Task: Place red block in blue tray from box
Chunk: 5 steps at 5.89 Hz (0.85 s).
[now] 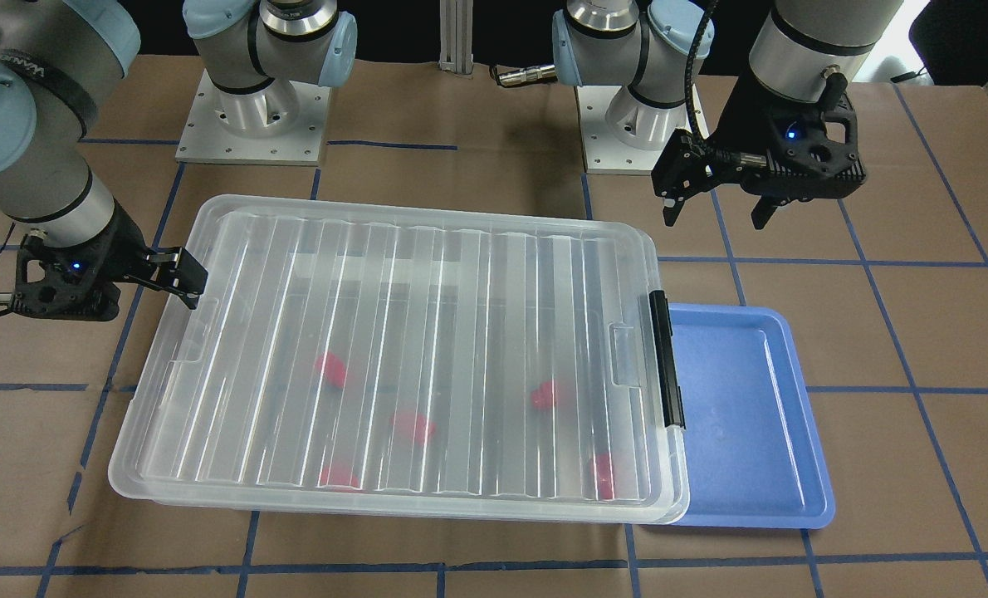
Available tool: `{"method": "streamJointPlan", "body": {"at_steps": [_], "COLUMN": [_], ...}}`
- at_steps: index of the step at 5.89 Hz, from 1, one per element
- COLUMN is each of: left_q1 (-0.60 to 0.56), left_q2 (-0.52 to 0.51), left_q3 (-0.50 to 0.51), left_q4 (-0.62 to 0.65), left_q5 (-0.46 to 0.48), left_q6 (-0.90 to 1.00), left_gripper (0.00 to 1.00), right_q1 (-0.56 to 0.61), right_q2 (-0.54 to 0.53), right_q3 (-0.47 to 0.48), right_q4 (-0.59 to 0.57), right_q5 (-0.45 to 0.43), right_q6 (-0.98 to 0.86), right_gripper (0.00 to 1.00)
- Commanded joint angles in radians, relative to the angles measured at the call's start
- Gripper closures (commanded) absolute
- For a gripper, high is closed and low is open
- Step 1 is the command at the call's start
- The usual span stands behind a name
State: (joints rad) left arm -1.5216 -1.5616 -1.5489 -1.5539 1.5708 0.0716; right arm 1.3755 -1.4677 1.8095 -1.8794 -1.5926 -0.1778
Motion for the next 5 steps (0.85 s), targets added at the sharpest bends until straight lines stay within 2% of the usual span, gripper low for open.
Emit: {"method": "streamJointPlan", "body": {"at_steps": [1, 5], "left_q1": [0.0, 0.0], "left_q2": [-0.002, -0.002], "left_q3": [0.0, 0.0], "left_q4": [0.0, 0.0], "left_q5": [0.0, 0.0], "left_q6": [-0.001, -0.003], "left_gripper": [0.02, 0.02], "right_q1": [-0.022, -0.14], "right_q2": [0.004, 0.02], "right_q3": [0.008, 0.007], "right_q4": [-0.006, -0.035], "right_q5": [-0.001, -0.003], "right_q6": [-0.049, -0.19], "right_gripper": [0.0, 0.0]}}
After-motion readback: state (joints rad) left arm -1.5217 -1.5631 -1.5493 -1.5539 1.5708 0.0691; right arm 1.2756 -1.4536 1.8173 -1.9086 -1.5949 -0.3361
